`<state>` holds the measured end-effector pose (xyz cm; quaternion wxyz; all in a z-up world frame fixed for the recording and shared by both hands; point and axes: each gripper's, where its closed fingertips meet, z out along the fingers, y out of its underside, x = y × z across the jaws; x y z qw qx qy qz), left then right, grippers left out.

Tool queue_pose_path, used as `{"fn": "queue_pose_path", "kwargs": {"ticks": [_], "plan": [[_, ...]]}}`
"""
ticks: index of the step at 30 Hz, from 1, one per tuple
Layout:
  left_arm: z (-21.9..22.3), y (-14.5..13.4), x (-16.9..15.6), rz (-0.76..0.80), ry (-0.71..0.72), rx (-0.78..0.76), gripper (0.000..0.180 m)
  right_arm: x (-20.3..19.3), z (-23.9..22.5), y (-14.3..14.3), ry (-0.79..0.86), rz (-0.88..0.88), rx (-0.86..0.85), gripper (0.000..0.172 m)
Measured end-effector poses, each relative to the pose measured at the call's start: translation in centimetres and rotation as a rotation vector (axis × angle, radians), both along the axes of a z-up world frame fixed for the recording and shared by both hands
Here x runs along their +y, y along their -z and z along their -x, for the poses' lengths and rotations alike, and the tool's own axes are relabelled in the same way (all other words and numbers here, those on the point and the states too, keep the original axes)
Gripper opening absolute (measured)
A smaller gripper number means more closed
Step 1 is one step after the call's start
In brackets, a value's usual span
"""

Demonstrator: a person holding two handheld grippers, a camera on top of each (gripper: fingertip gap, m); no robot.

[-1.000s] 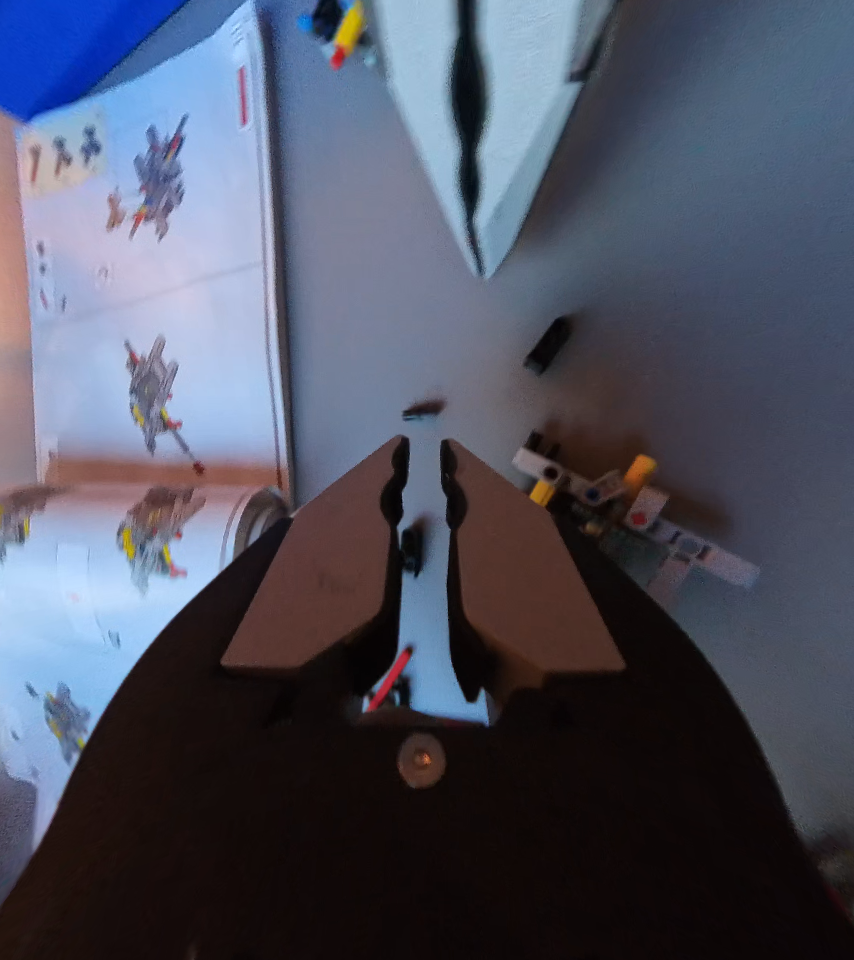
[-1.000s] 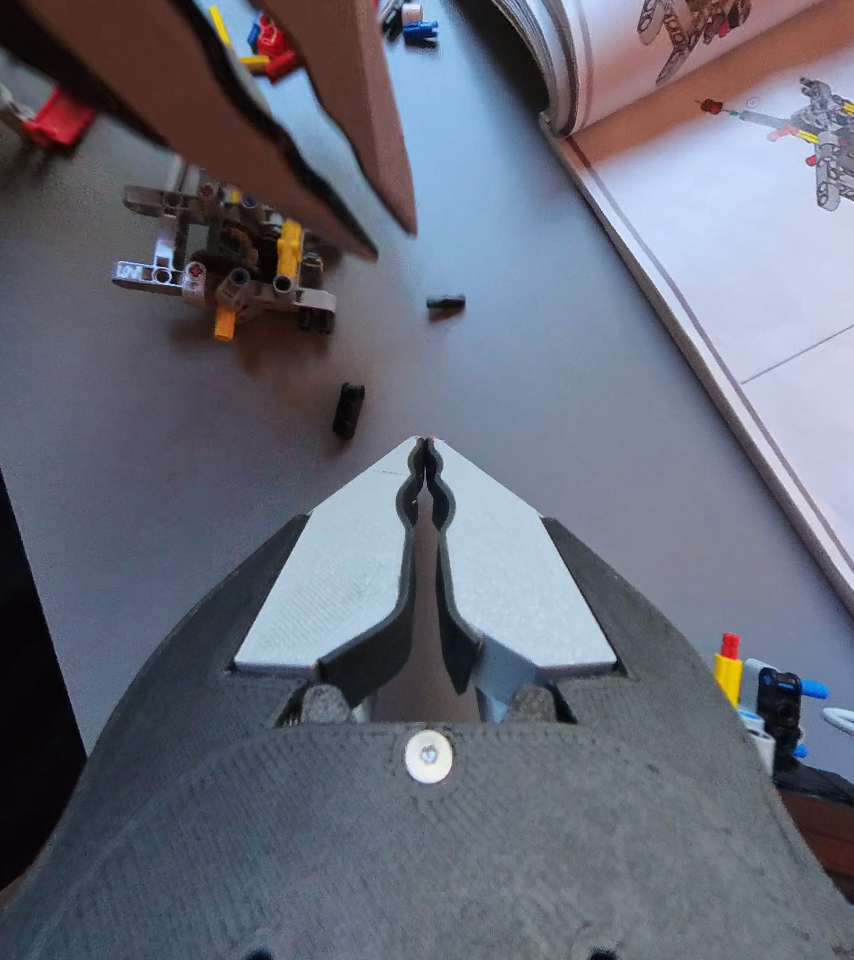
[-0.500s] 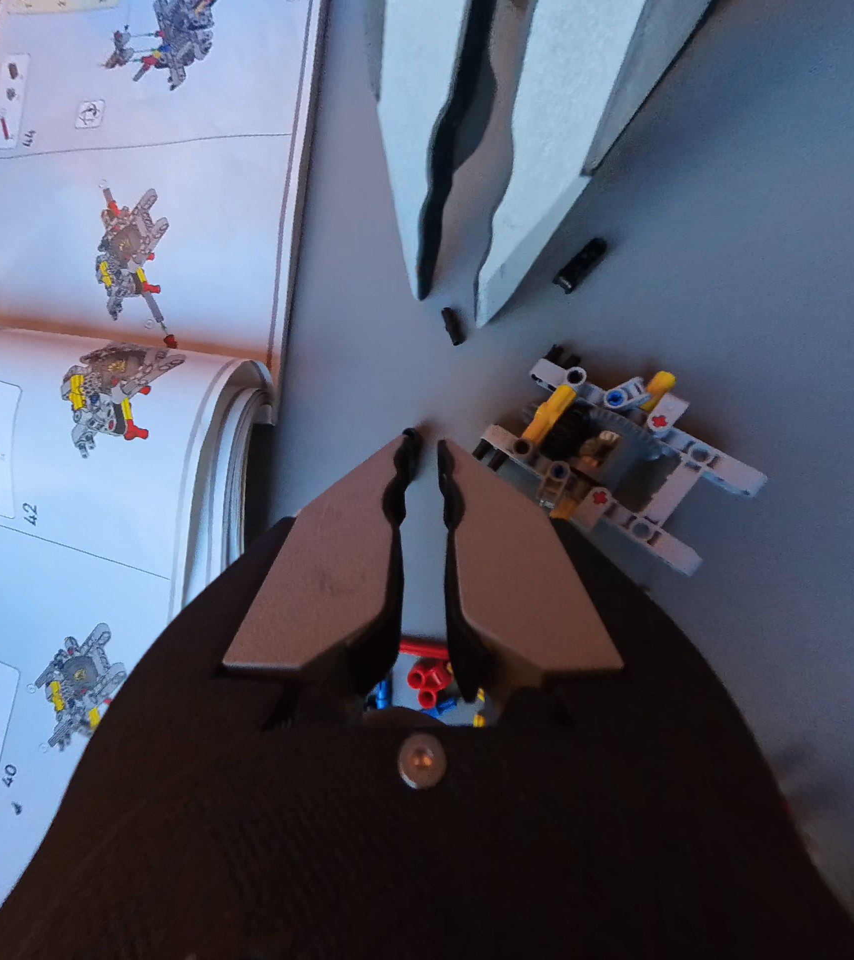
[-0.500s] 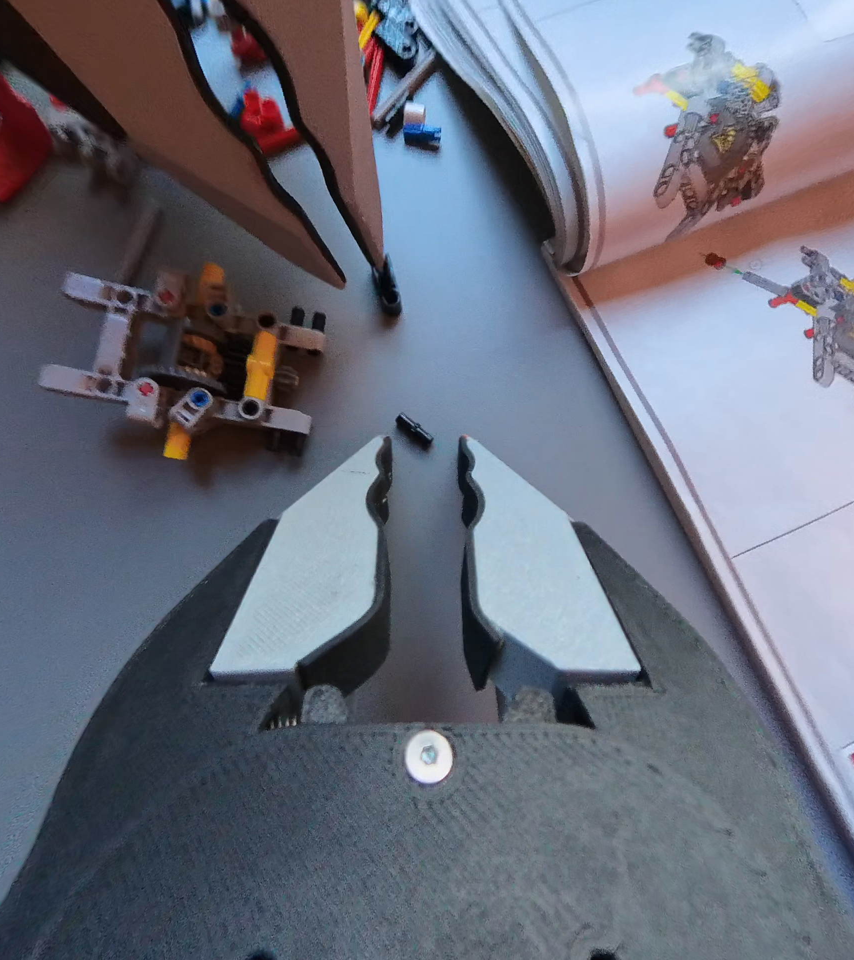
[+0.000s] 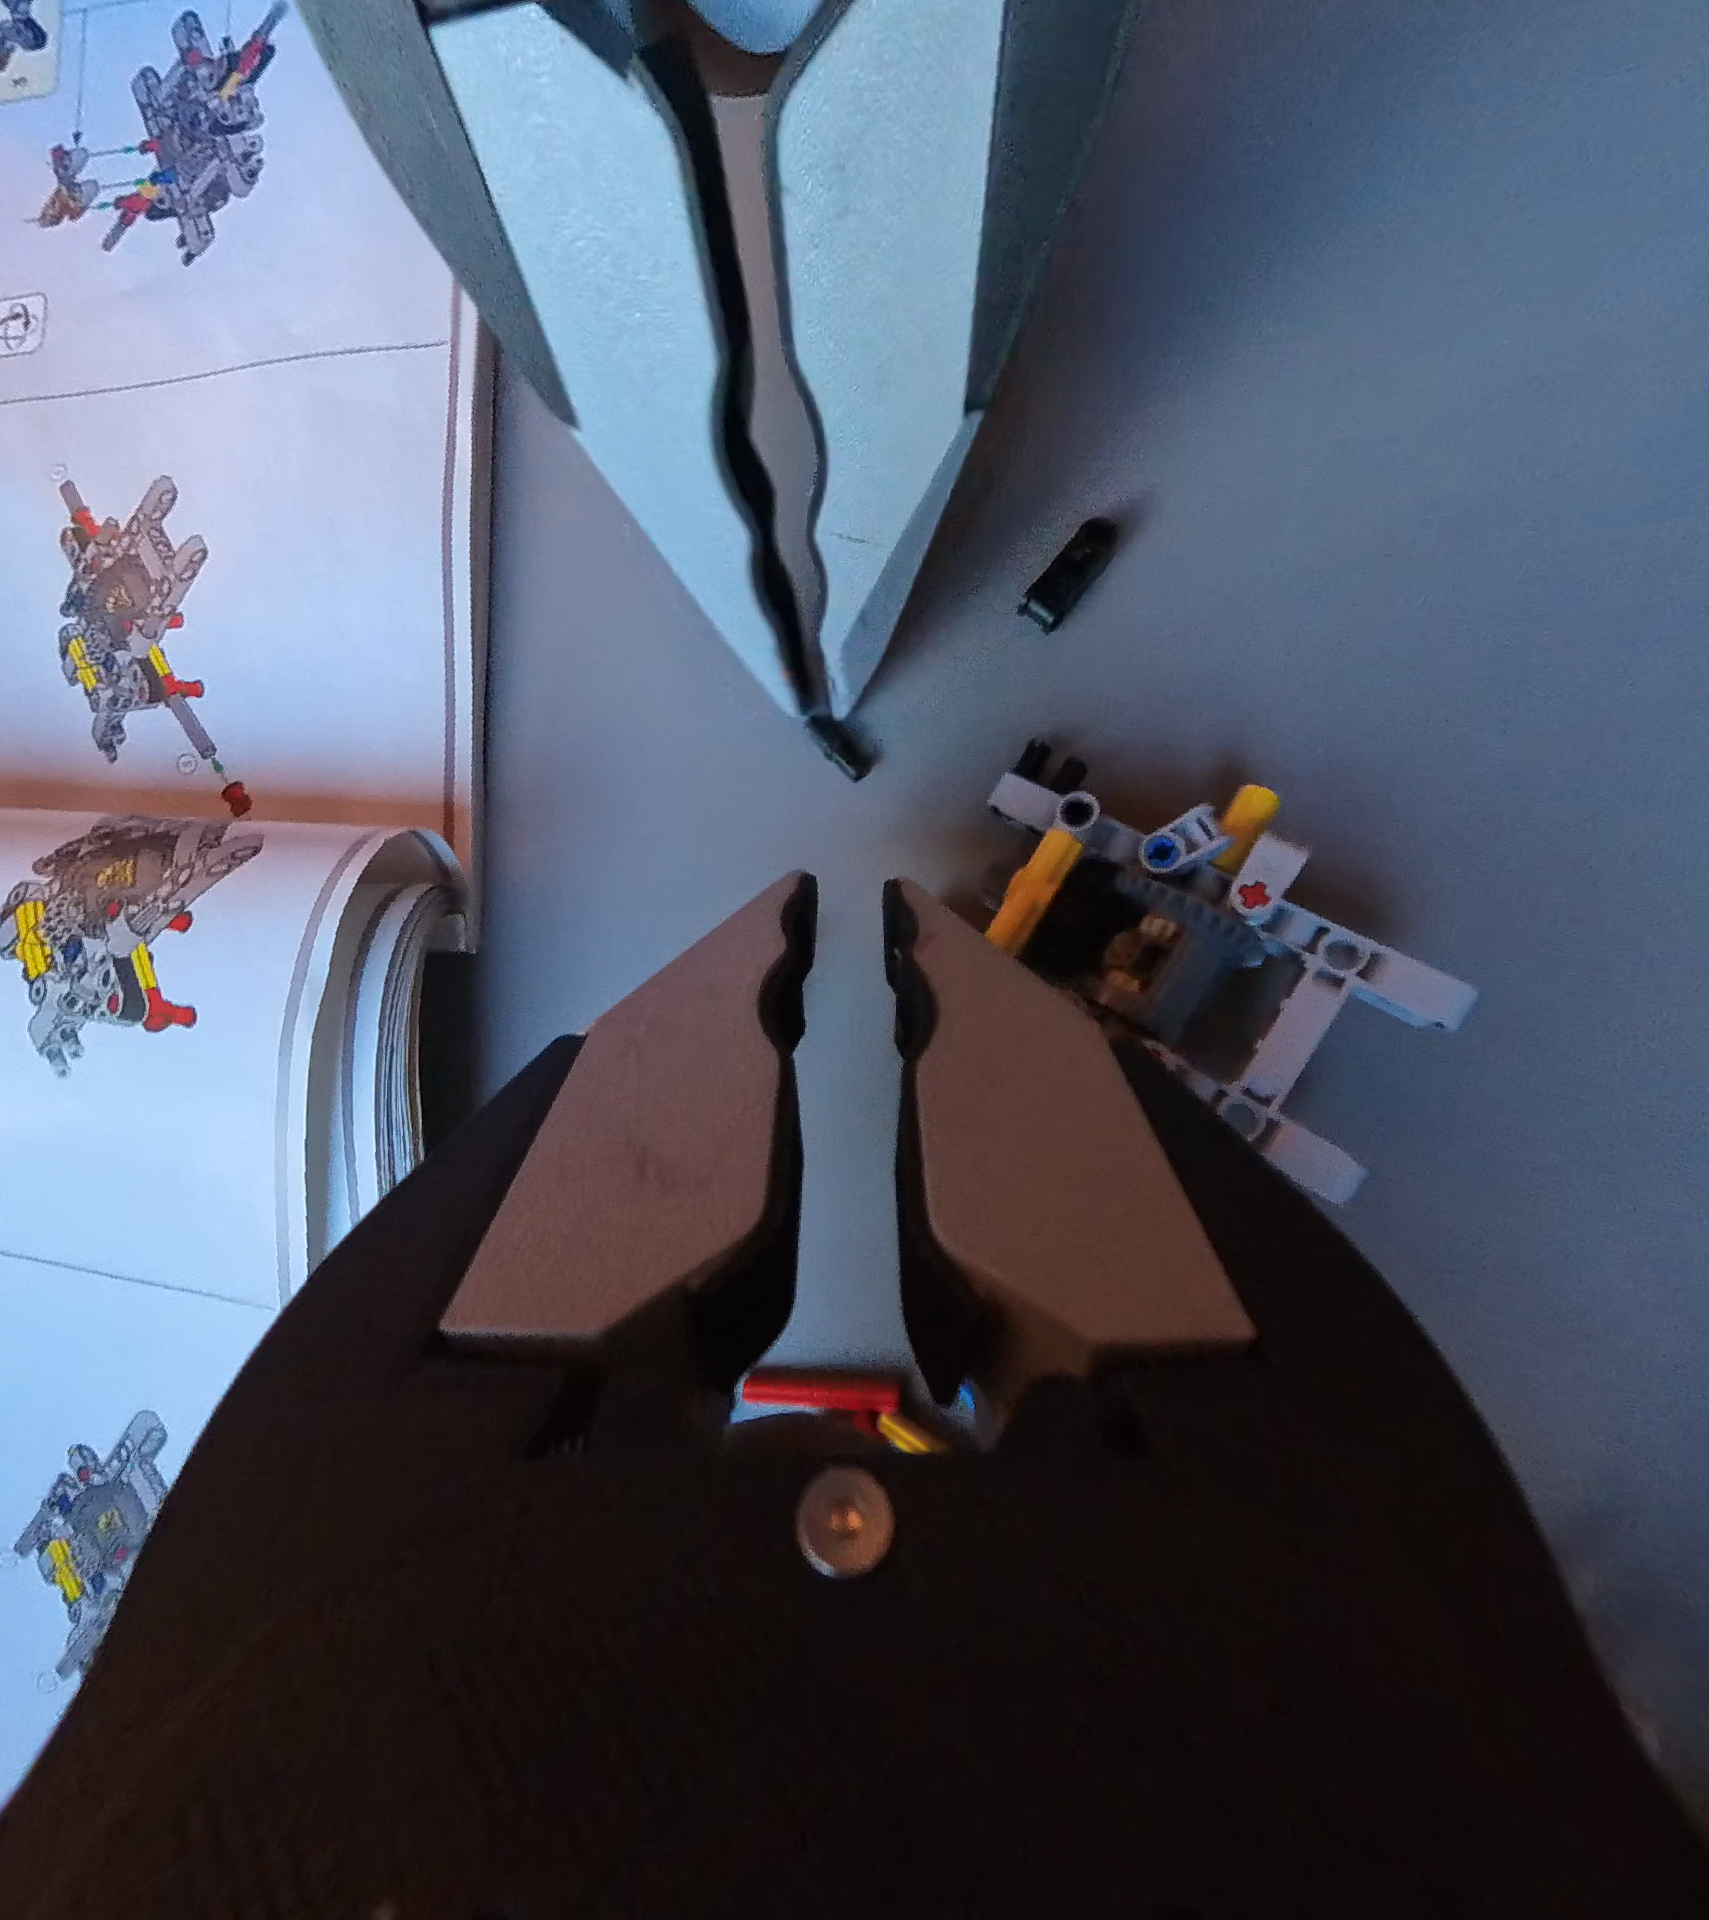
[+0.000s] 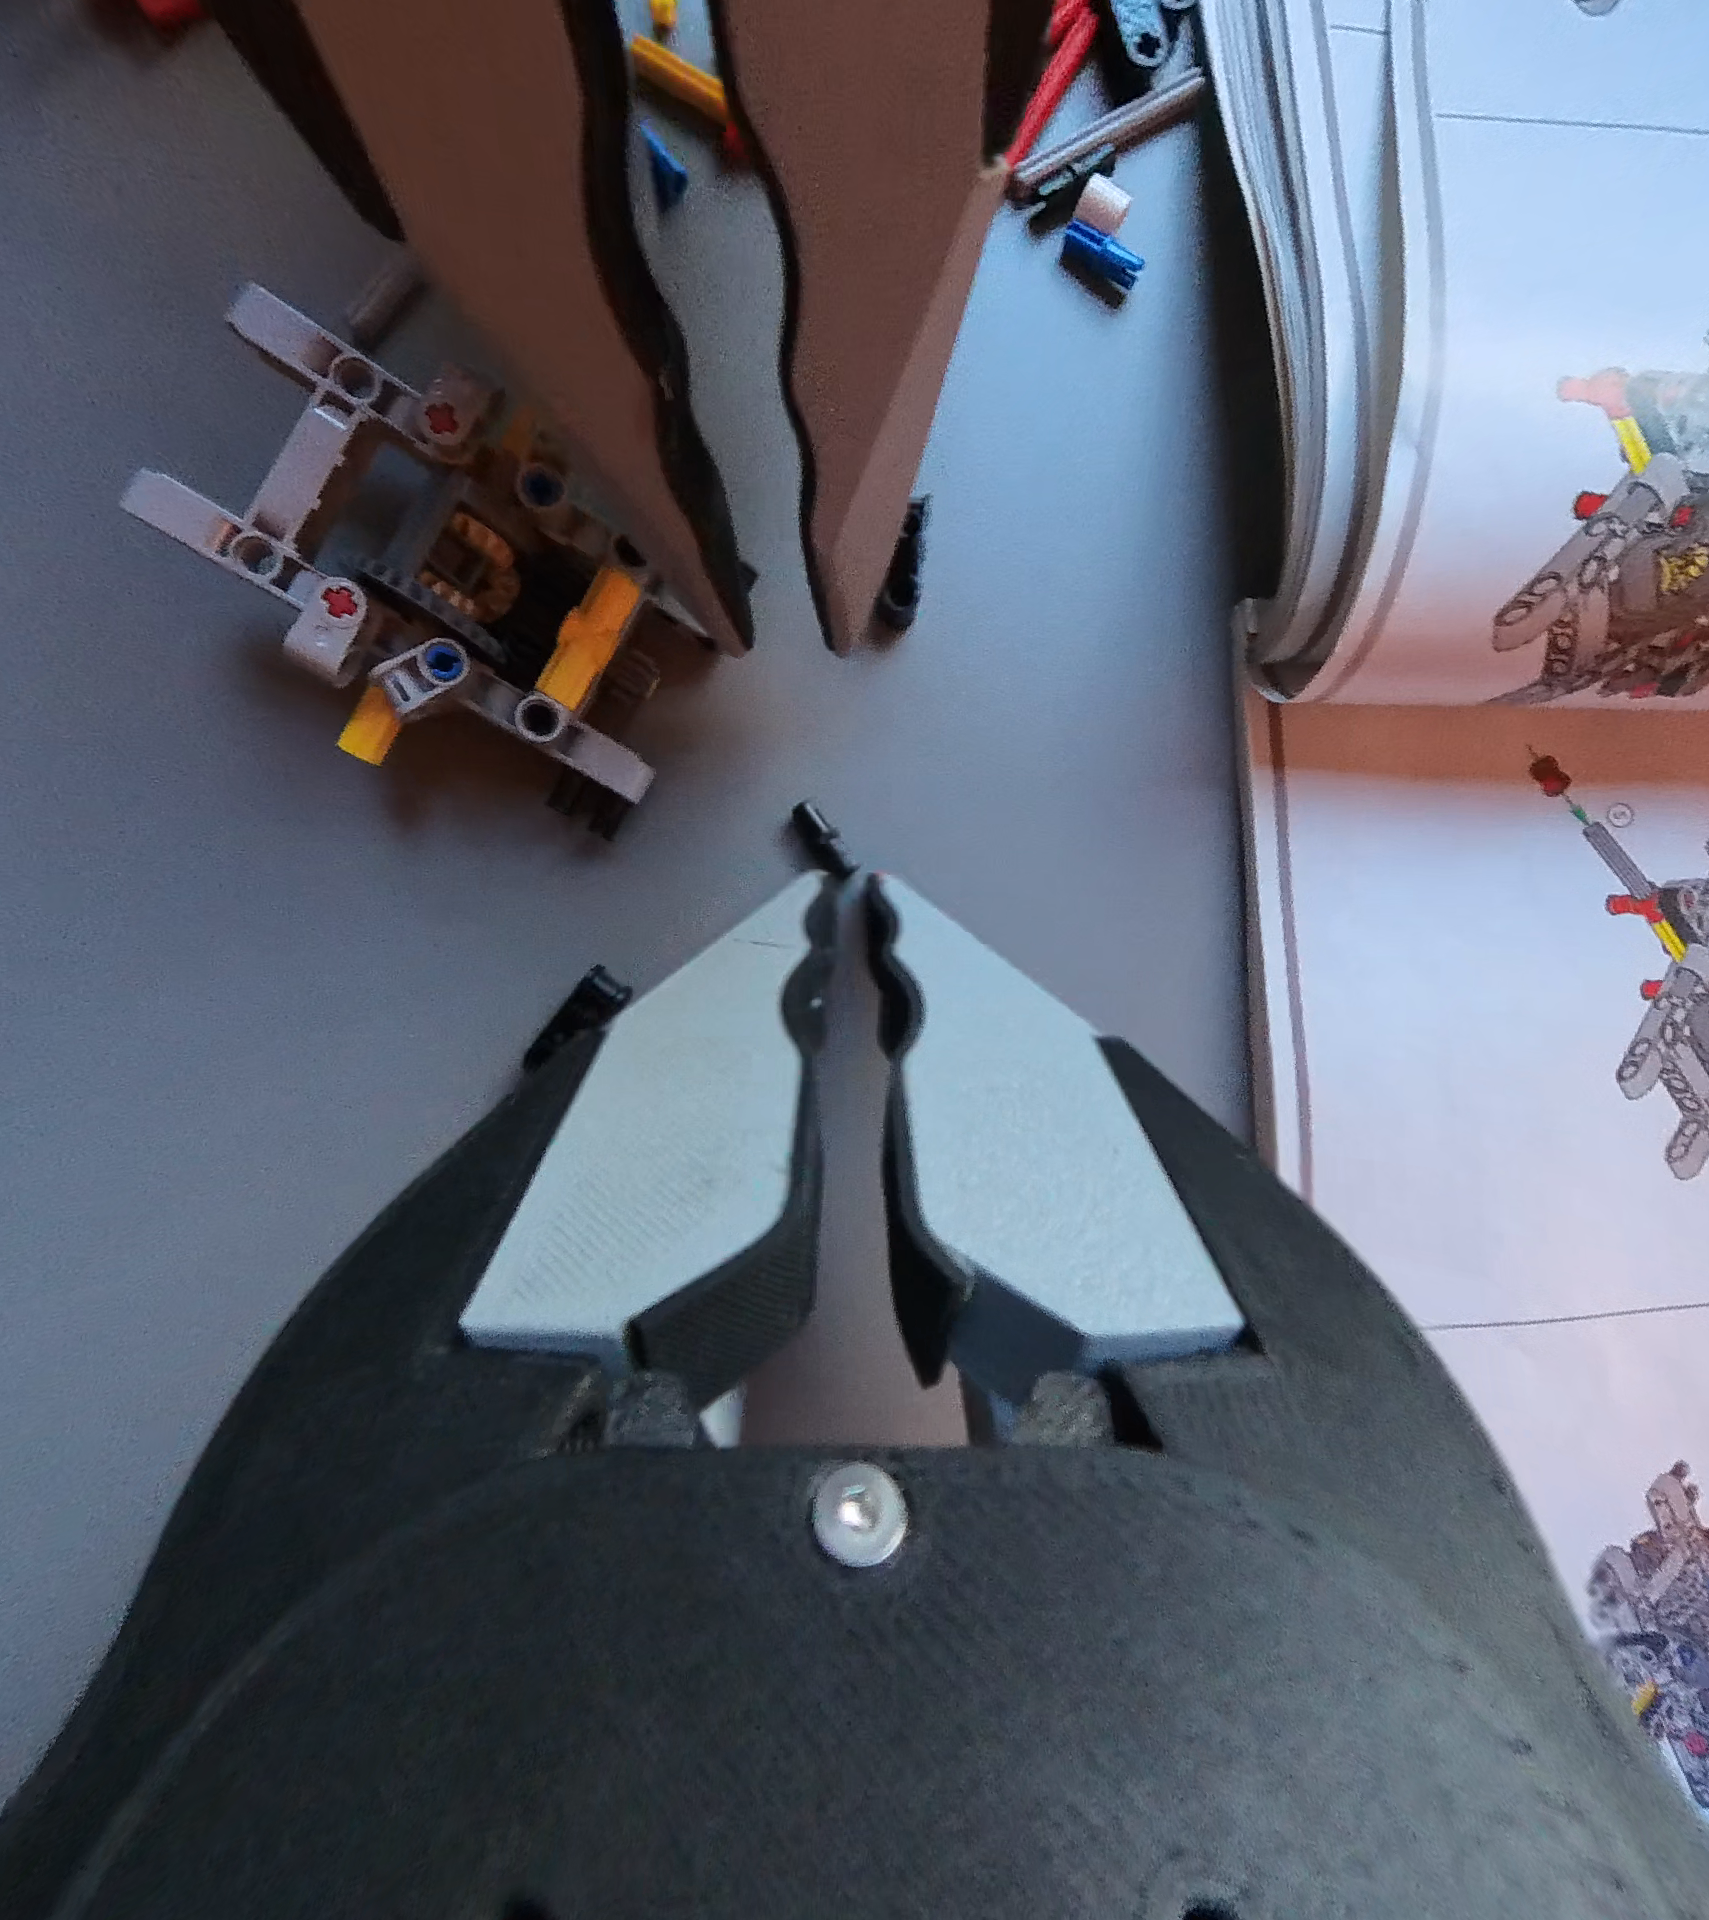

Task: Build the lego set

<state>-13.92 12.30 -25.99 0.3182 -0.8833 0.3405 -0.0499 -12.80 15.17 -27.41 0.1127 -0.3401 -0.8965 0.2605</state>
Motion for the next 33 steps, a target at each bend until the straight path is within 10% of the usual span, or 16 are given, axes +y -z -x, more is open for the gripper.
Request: {"fn": "queue_pose_path", "kwargs": {"ticks": [33], "plan": [[0.4,-0.2,0.3,0.083,0.007,-0.042,0.018,-1.6,0.3,-0.2,-0.006,0.161,-0.11,0.001]]}}
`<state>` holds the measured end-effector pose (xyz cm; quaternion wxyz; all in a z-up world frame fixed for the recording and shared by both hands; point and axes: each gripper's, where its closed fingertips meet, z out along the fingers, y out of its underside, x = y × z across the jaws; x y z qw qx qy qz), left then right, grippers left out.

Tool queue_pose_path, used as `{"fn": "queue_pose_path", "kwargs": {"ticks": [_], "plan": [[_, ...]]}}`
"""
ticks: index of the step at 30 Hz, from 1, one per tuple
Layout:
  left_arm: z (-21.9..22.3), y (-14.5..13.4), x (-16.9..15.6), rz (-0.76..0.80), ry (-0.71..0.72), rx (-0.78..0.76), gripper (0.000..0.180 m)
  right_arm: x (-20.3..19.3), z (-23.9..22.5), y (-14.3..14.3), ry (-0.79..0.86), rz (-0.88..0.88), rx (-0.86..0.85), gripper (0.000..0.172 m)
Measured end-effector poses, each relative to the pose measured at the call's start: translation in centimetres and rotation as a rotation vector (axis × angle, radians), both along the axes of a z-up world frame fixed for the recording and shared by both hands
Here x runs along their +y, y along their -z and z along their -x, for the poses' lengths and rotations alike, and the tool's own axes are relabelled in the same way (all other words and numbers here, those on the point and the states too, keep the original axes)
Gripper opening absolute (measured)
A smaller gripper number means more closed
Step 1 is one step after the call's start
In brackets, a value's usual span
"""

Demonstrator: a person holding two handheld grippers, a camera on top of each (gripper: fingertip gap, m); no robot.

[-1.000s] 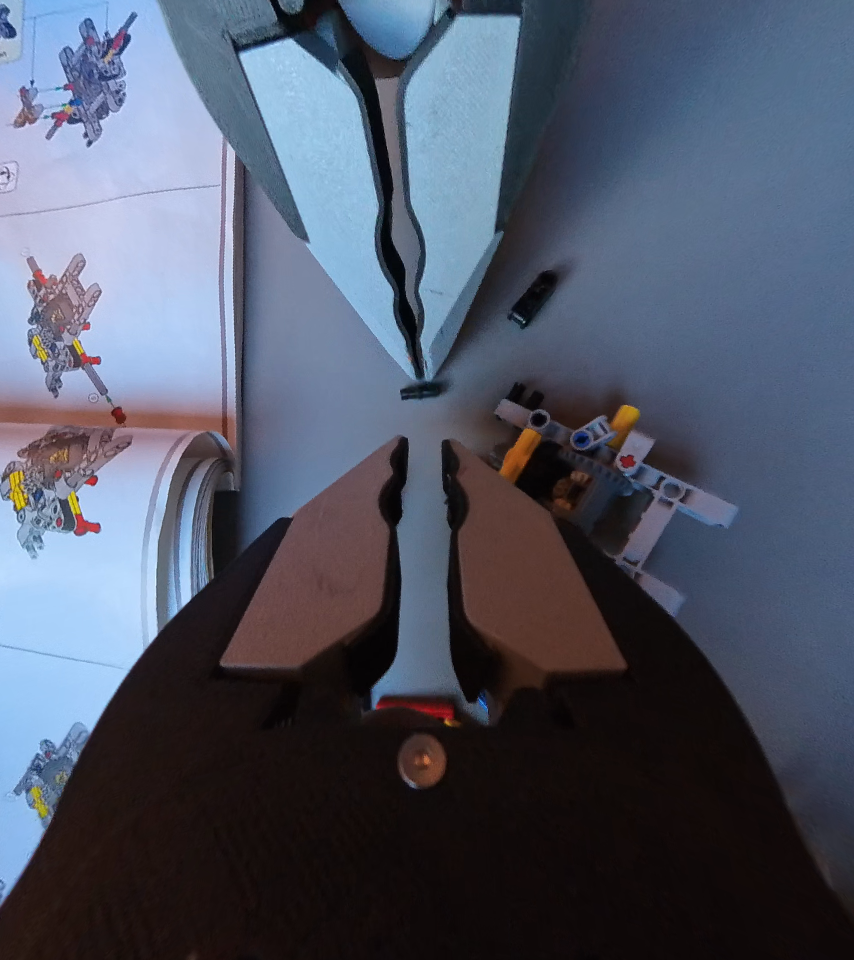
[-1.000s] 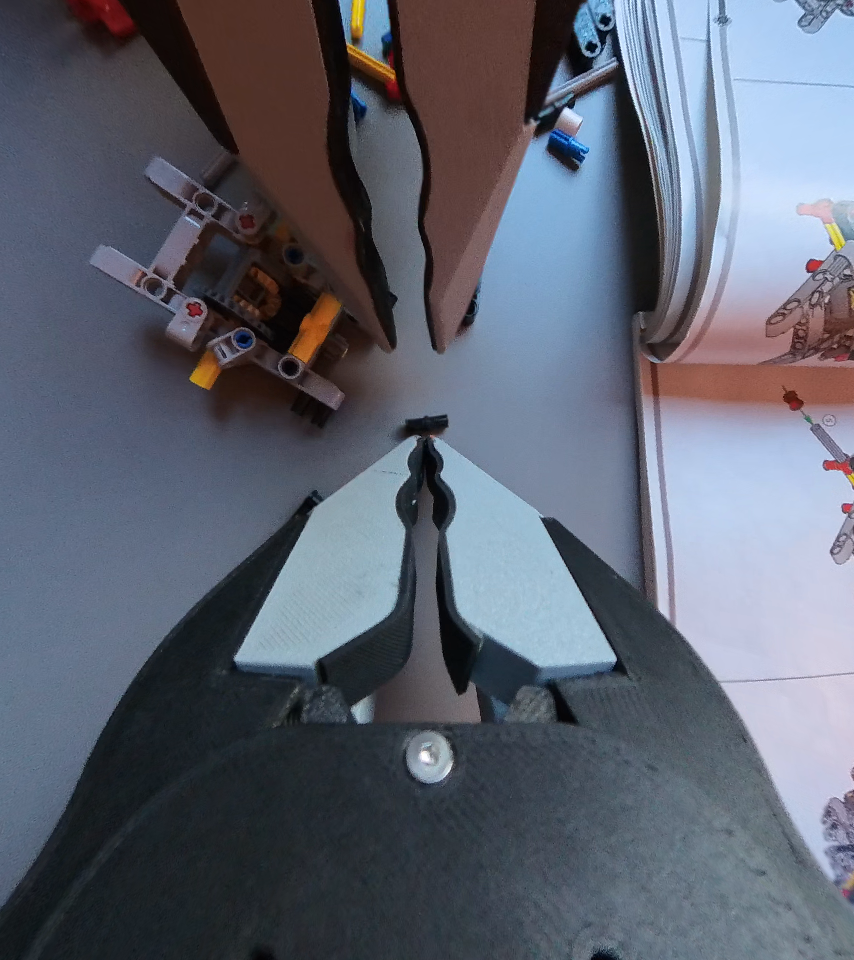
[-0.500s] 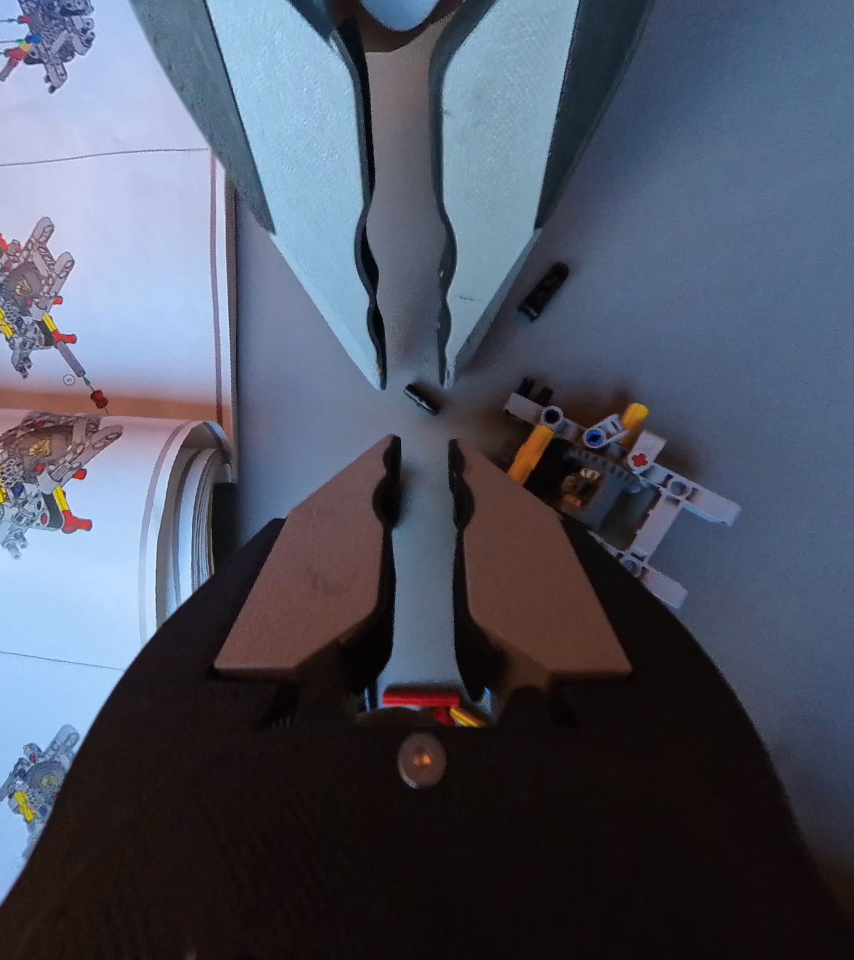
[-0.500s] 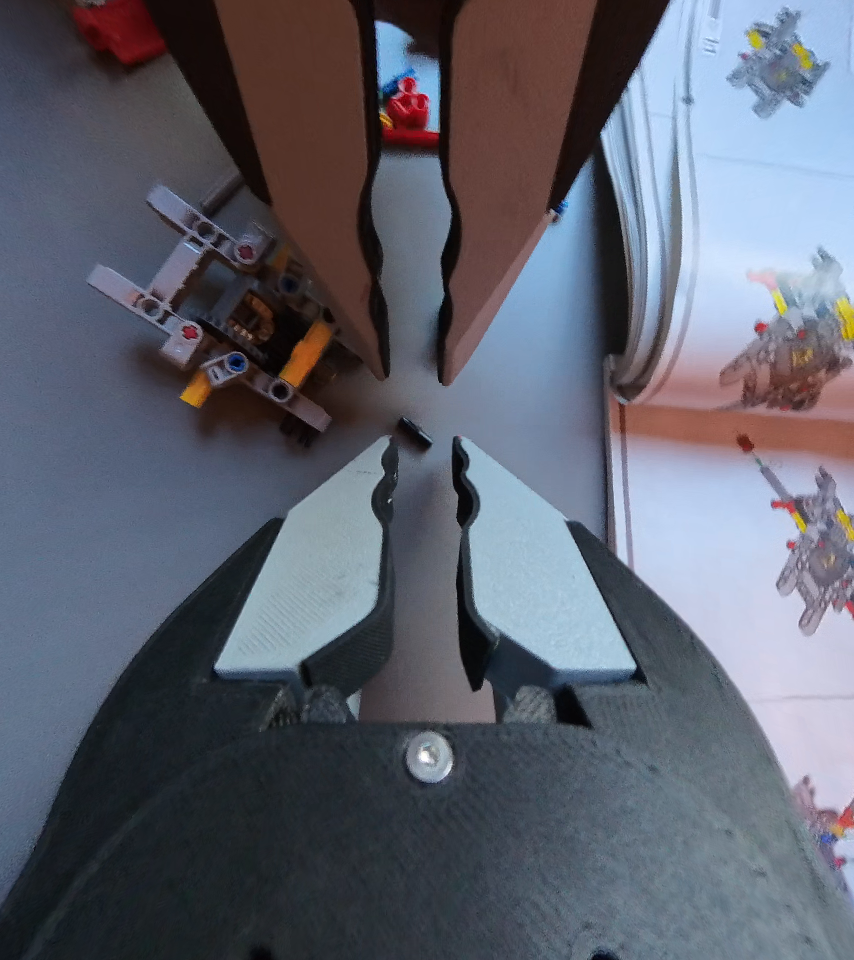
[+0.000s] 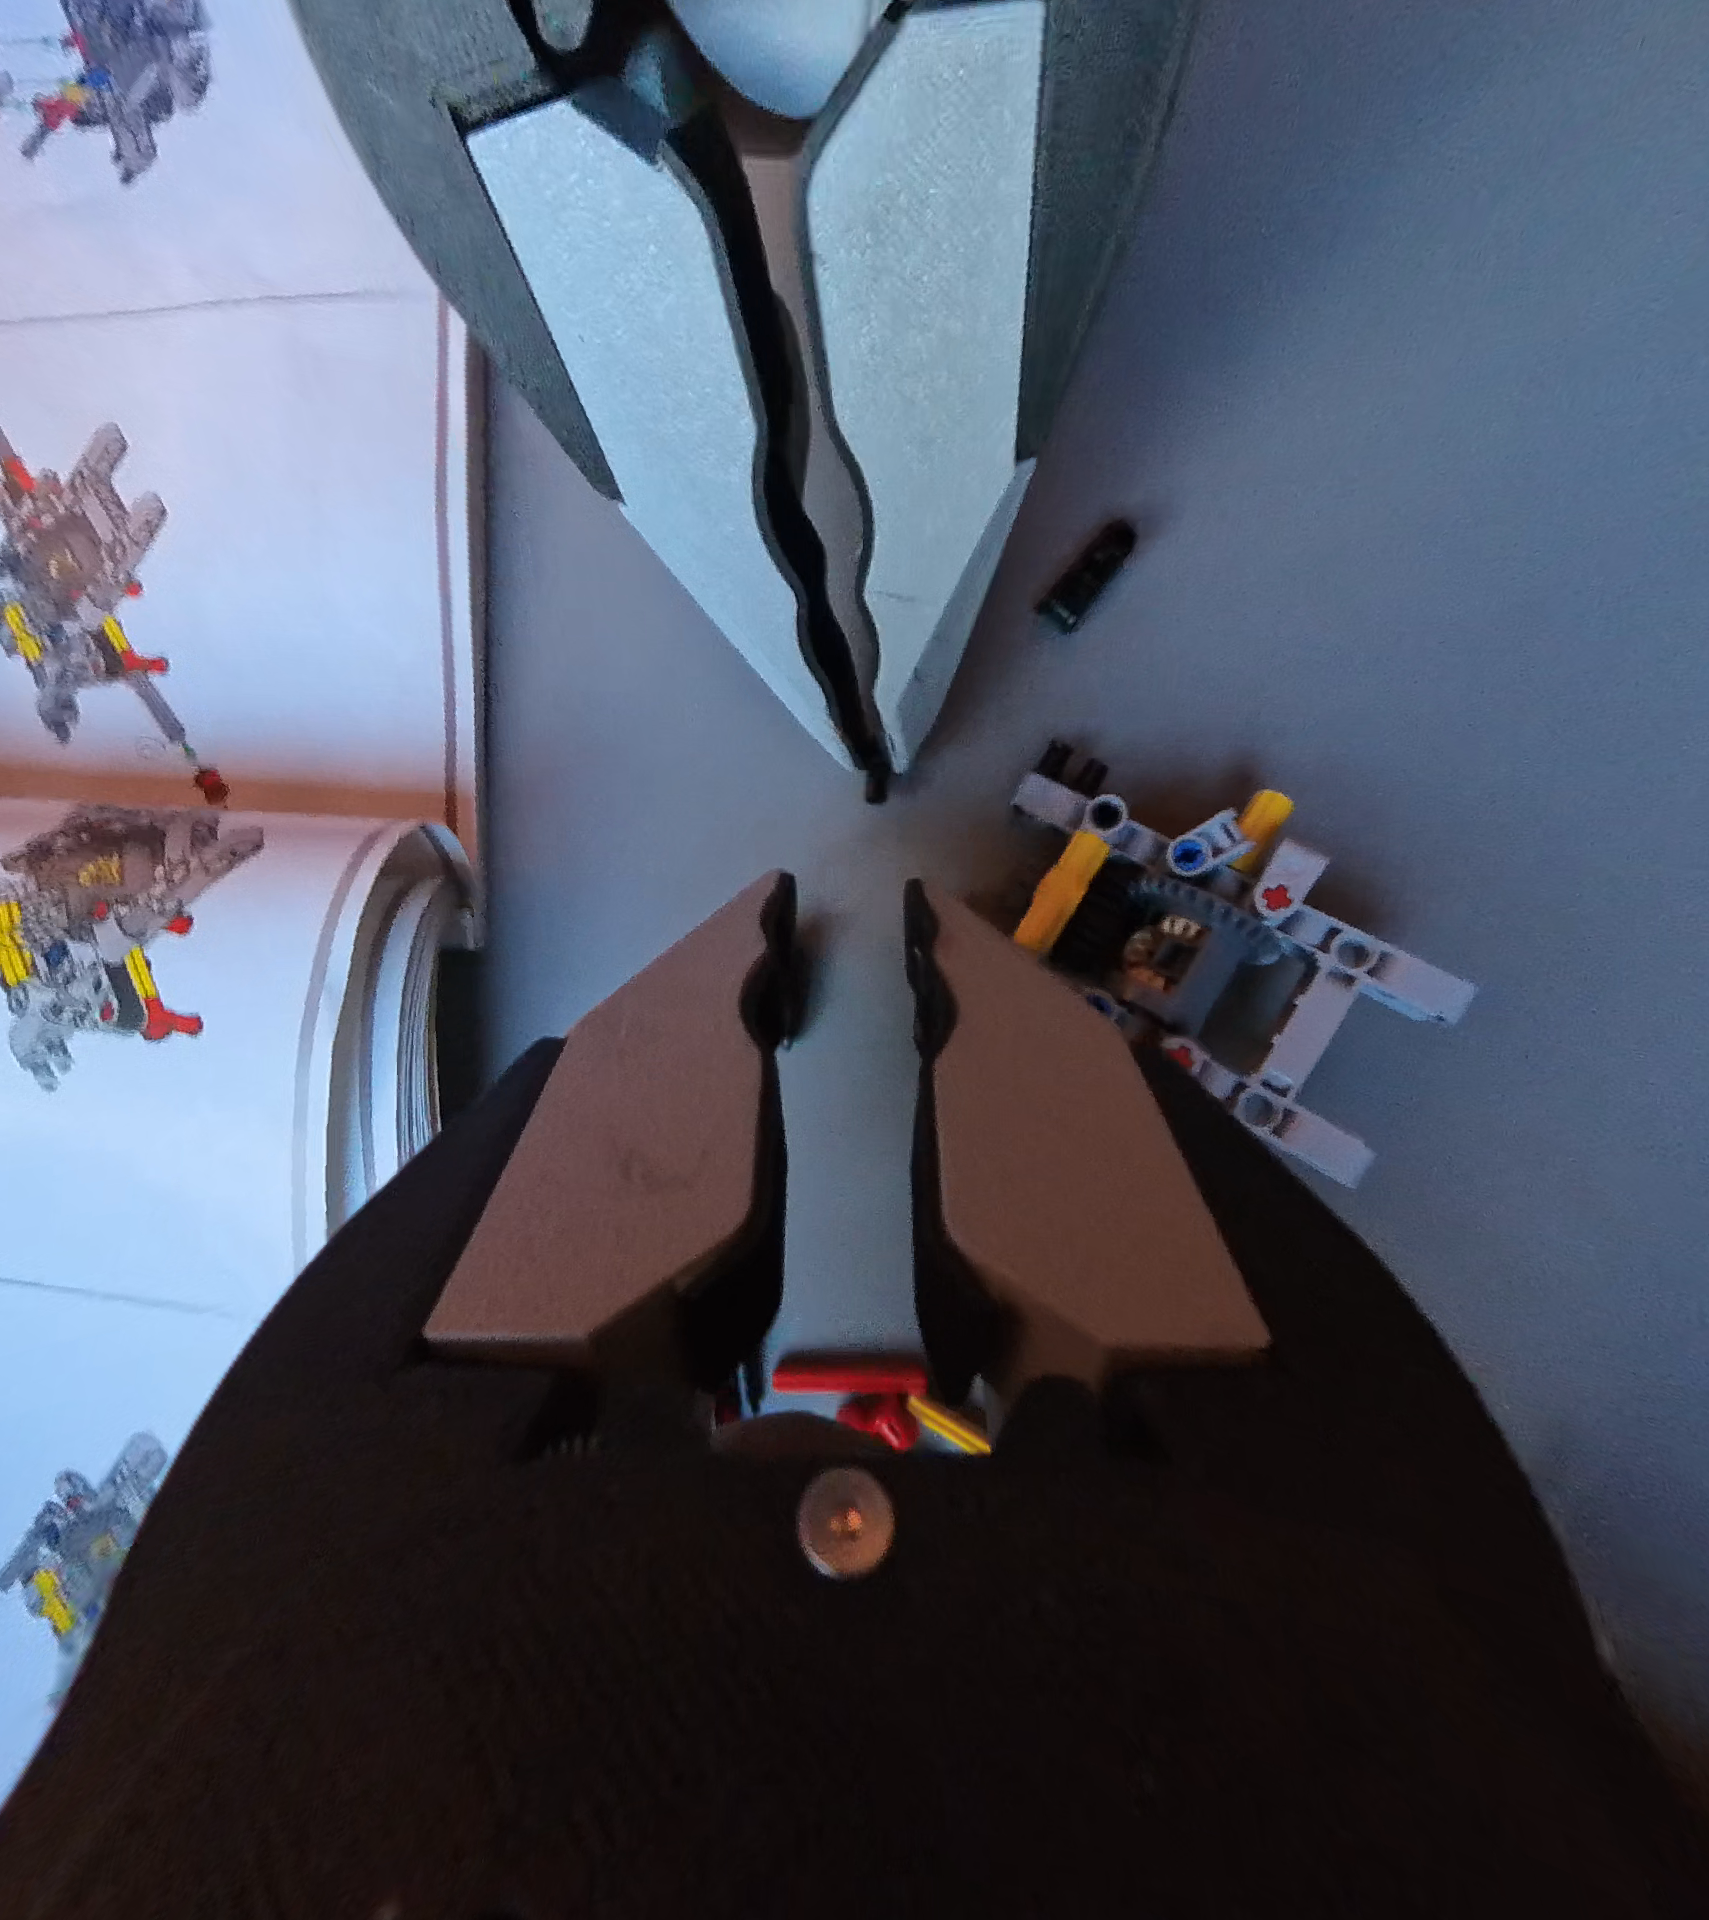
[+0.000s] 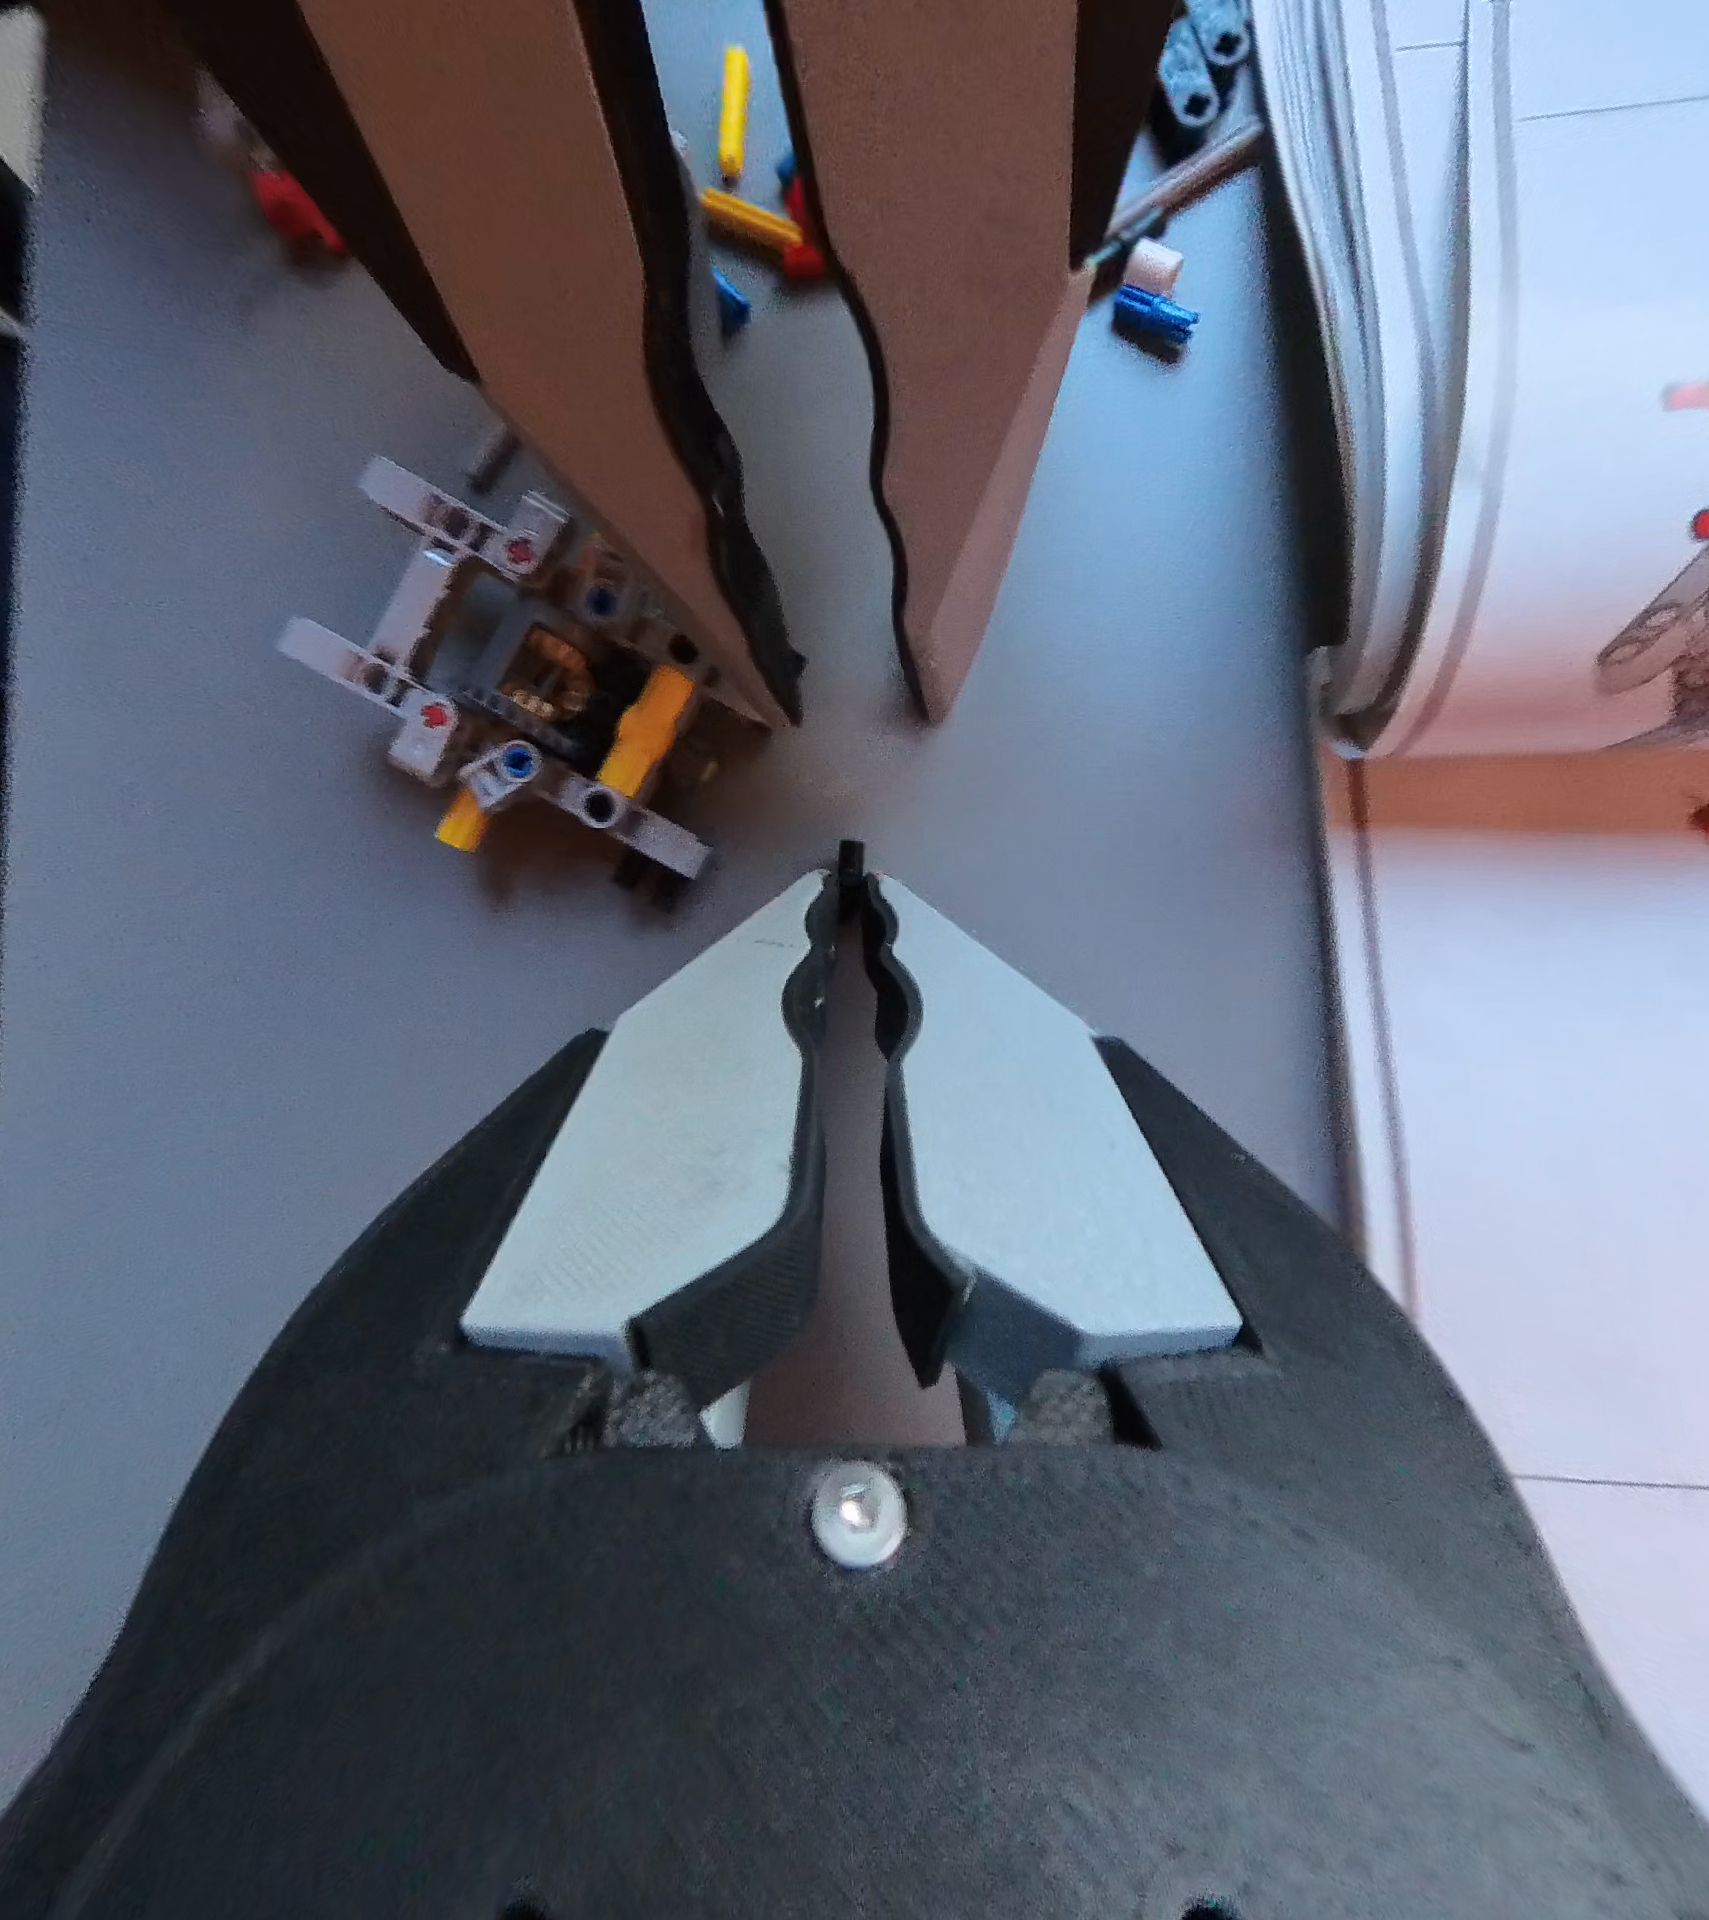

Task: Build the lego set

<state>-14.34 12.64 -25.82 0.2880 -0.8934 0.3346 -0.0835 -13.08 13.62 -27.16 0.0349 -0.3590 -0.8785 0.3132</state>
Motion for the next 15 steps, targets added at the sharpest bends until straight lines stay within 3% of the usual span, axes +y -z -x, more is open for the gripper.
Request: {"fn": "queue_pose_path", "kwargs": {"ticks": [9,15], "plan": [[-3.1,-0.9,1.0,-0.281,0.223,0.218,0.012,-0.4,-1.6,-2.7,0.192,0.273,-0.105,0.0],[-3.5,-2.1,1.6,-0.372,0.223,0.231,0.011,-0.2,-2.0,-3.5,0.243,0.372,-0.133,0.0]]}}
